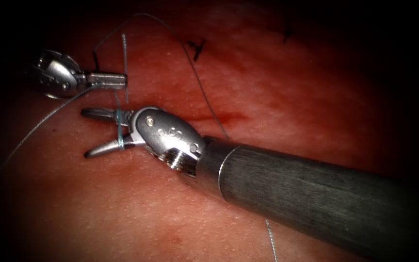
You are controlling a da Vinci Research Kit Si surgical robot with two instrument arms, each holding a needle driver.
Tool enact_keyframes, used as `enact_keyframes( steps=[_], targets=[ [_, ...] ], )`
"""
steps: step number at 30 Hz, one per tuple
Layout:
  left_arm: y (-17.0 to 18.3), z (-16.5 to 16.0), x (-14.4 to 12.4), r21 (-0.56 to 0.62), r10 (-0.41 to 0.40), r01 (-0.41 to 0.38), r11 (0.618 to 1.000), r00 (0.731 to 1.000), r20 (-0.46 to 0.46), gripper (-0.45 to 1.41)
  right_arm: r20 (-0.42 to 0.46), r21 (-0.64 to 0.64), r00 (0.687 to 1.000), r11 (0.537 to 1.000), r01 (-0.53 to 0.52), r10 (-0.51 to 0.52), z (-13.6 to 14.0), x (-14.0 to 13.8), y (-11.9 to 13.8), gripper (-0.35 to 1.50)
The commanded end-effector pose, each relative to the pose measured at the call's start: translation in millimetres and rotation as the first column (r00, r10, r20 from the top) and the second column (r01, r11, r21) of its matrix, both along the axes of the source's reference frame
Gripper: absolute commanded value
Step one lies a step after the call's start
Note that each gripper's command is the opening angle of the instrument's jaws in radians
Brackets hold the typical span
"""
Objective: Wound Closure
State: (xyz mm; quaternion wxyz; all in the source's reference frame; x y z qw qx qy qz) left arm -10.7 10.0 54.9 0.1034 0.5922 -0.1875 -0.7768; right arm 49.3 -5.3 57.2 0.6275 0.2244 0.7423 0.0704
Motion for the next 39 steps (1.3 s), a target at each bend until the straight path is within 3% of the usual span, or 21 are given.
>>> enact_keyframes(
  steps=[1, 12, 23, 31, 39],
  targets=[
    [0.5, 0.3, -0.4, -0.004, -0.001, 0.001, 1.000, 1.000, 0.002, -0.45, -0.018, 0.009, 1.000, 1.000, -0.014, 0.015, 0.1, 0.5, 0.8, 0.64],
    [-2.5, 1.2, 1.4, -0.002, -0.009, 0.009, 1.000, 1.000, 0.000, -0.45, -0.072, 0.071, 0.995, 0.995, -0.065, 0.070, 0.7, -1.0, 2.1, 0.56],
    [-4.6, 1.8, 2.4, 0.005, -0.046, 0.046, 0.999, 0.999, 0.002, -0.45, -0.059, 0.138, 0.985, 0.979, -0.151, 0.161, 1.6, -2.0, 3.6, 0.51],
    [-5.9, 1.1, 1.9, -0.004, -0.106, 0.106, 0.994, 0.994, 0.003, -0.45, 0.002, 0.168, 0.971, 0.957, -0.237, 0.240, 2.5, -2.5, 4.5, 0.52],
    [-7.4, 0.1, 1.0, -0.093, -0.188, 0.179, 0.979, 0.976, -0.107, -0.45, 0.128, 0.193, 0.937, 0.918, -0.345, 0.326, 2.9, -2.6, 4.8, 0.52]
  ],
)
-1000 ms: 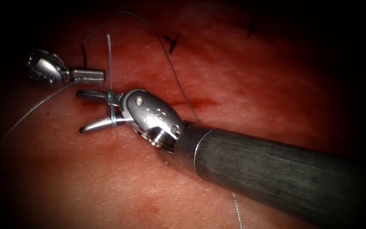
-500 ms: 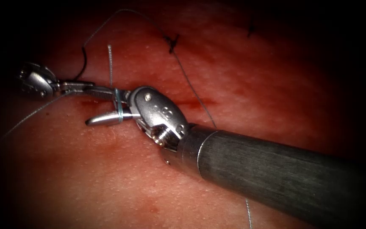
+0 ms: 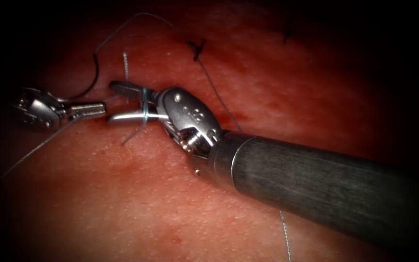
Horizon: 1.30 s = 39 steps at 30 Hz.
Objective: Wound Closure
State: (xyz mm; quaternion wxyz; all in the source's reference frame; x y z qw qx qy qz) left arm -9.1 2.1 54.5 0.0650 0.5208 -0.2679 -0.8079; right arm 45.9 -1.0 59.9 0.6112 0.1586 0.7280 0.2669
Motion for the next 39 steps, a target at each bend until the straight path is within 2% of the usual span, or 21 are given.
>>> enact_keyframes(
  steps=[1, 10, 17, 24, 27, 39],
  targets=[
    [0.3, 0.4, -0.8, -0.005, -0.005, 0.005, 1.000, 1.000, -0.011, -0.45, 0.019, 0.003, 1.000, 1.000, -0.016, 0.016, 0.2, 0.8, 0.6, 0.54],
    [-1.2, -0.6, -3.2, -0.021, 0.009, -0.009, 1.000, 1.000, 0.005, -0.45, 0.077, 0.070, 0.994, 0.994, -0.079, 0.073, 0.2, 0.9, 0.5, 0.57],
    [-2.1, -1.5, -3.6, -0.015, 0.018, -0.018, 1.000, 1.000, 0.004, -0.45, 0.149, 0.099, 0.981, 0.986, -0.137, 0.121, 0.4, 1.0, 0.4, 0.57],
    [-1.3, -2.5, -3.7, -0.012, 0.022, -0.022, 1.000, 1.000, 0.001, -0.45, 0.303, 0.131, 0.946, 0.978, -0.160, 0.114, 1.2, 1.0, 0.6, 0.59],
    [-0.6, -2.7, -3.8, -0.006, 0.021, -0.021, 1.000, 1.000, 0.002, -0.45, 0.338, 0.134, 0.931, 0.973, -0.190, 0.136, 1.7, 0.7, 1.0, 0.69],
    [1.2, -2.2, -3.8, -0.006, 0.023, -0.023, 1.000, 1.000, 0.004, -0.45, 0.434, 0.156, 0.886, 0.955, -0.252, 0.163, 3.4, 0.1, 1.7, 0.73]
  ],
)
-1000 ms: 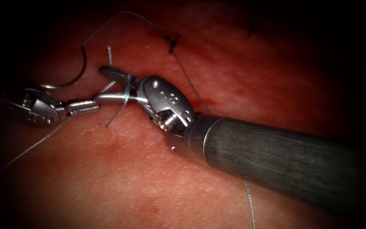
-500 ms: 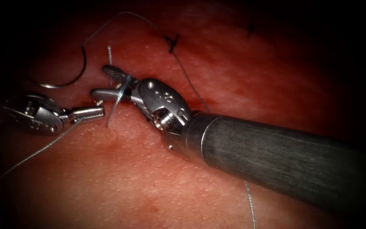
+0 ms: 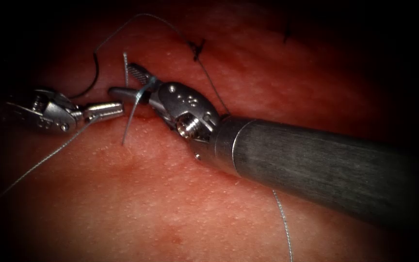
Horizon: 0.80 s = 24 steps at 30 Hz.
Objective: Wound Closure
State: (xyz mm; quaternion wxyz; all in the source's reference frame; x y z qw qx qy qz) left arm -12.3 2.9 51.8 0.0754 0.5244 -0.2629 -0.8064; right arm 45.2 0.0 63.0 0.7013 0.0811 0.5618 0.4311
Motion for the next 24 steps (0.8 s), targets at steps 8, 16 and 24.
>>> enact_keyframes(
  steps=[8, 16, 24],
  targets=[
    [0.7, 0.7, -0.9, -0.003, -0.003, 0.003, 1.000, 1.000, 0.002, -0.45, 0.058, 0.039, 0.998, 0.999, -0.016, 0.014, 2.1, 1.0, 0.8, 0.86],
    [0.4, 0.8, -0.9, -0.005, -0.001, 0.001, 1.000, 1.000, 0.003, -0.45, 0.054, 0.065, 0.998, 0.997, -0.036, 0.033, 2.7, 2.6, 0.9, 0.57],
    [0.7, 0.5, 0.1, 0.000, 0.012, -0.012, 1.000, 1.000, 0.010, -0.45, 0.134, 0.052, 0.989, 0.997, -0.066, 0.058, 1.7, 3.0, -1.2, -0.35]
  ],
)
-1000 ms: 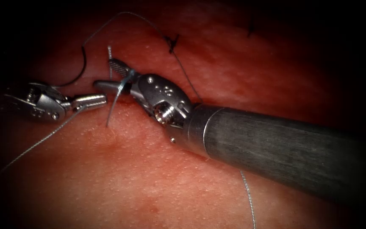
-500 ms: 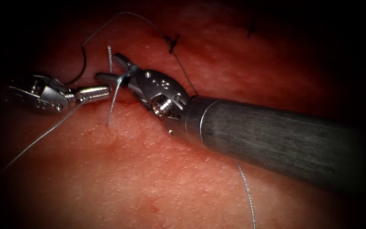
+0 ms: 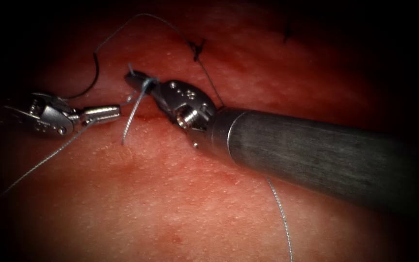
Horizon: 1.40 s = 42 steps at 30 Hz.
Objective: Wound Closure
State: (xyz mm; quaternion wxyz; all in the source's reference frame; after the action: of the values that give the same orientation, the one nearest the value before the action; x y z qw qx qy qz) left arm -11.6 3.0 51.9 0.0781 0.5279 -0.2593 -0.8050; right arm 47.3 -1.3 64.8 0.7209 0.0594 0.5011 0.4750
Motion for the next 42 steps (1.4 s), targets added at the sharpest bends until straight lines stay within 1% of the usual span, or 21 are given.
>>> enact_keyframes(
  steps=[1, 6, 10, 12, 13, 15, 17, 24, 28, 32, 34, 37, 40, 42],
  targets=[
    [0.7, 0.4, -0.4, -0.006, -0.001, 0.001, 1.000, 1.000, -0.003, -0.45, 0.004, -0.016, 1.000, 1.000, -0.016, 0.016, -0.3, 1.1, -0.2, -0.35],
    [2.9, -0.3, 0.5, 0.018, -0.022, 0.023, 1.000, 1.000, -0.022, -0.45, -0.012, -0.051, 0.999, 0.998, -0.041, 0.041, -1.5, 2.2, -1.7, -0.35],
    [5.7, -0.6, 1.2, 0.050, -0.037, 0.039, 0.998, 0.999, -0.037, -0.45, -0.033, -0.084, 0.999, 0.996, -0.039, 0.037, -2.5, 2.8, -2.5, -0.35],
    [6.9, -0.3, 1.4, 0.064, -0.036, 0.039, 0.997, 0.998, -0.049, -0.45, -0.036, -0.099, 0.999, 0.994, -0.040, 0.037, -2.8, 2.8, -2.9, -0.35],
    [7.8, 0.3, 1.6, 0.088, -0.037, 0.044, 0.995, 0.997, -0.073, -0.45, -0.037, -0.120, 0.999, 0.992, -0.041, 0.037, -3.2, 2.8, -3.4, -0.35],
    [8.2, 0.6, 1.7, 0.095, -0.035, 0.042, 0.995, 0.996, -0.079, -0.45, -0.035, -0.126, 0.999, 0.991, -0.041, 0.036, -3.3, 2.7, -3.6, -0.35],
    [9.0, 1.4, 1.9, 0.111, -0.047, 0.058, 0.992, 0.994, -0.099, -0.45, -0.037, -0.140, 0.999, 0.989, -0.039, 0.034, -3.5, 2.6, -3.9, -0.35],
    [12.7, 3.1, 2.5, 0.128, -0.090, 0.110, 0.986, 0.984, -0.153, -0.45, 0.023, -0.150, 0.994, 0.983, -0.103, 0.108, -4.2, 2.9, -5.5, -0.35],
    [14.6, 3.5, 2.6, 0.129, -0.118, 0.144, 0.981, 0.975, -0.189, -0.45, 0.074, -0.133, 0.991, 0.986, -0.102, 0.112, -5.0, 3.4, -6.7, -0.35],
    [16.8, 3.6, 2.7, 0.100, -0.197, 0.219, 0.971, 0.962, -0.190, -0.45, 0.114, -0.116, 0.987, 0.988, -0.102, 0.115, -6.0, 4.0, -7.8, -0.35],
    [17.6, 3.5, 2.7, 0.088, -0.230, 0.250, 0.964, 0.955, -0.186, -0.45, 0.147, -0.107, 0.984, 0.991, -0.085, 0.100, -6.4, 4.2, -8.3, -0.35],
    [19.3, 3.3, 2.7, 0.057, -0.306, 0.322, 0.945, 0.932, -0.194, -0.45, 0.180, -0.113, 0.980, 0.991, -0.069, 0.089, -7.0, 4.5, -9.3, -0.35],
    [20.4, 3.0, 2.7, 0.041, -0.349, 0.363, 0.931, 0.917, -0.195, -0.45, 0.196, -0.116, 0.977, 0.991, -0.061, 0.083, -7.5, 4.6, -9.9, -0.35],
    [21.3, 2.8, 2.8, 0.025, -0.387, 0.400, 0.916, 0.900, -0.200, -0.45, 0.200, -0.120, 0.977, 0.991, -0.057, 0.080, -7.8, 4.5, -10.3, -0.35]
  ],
)
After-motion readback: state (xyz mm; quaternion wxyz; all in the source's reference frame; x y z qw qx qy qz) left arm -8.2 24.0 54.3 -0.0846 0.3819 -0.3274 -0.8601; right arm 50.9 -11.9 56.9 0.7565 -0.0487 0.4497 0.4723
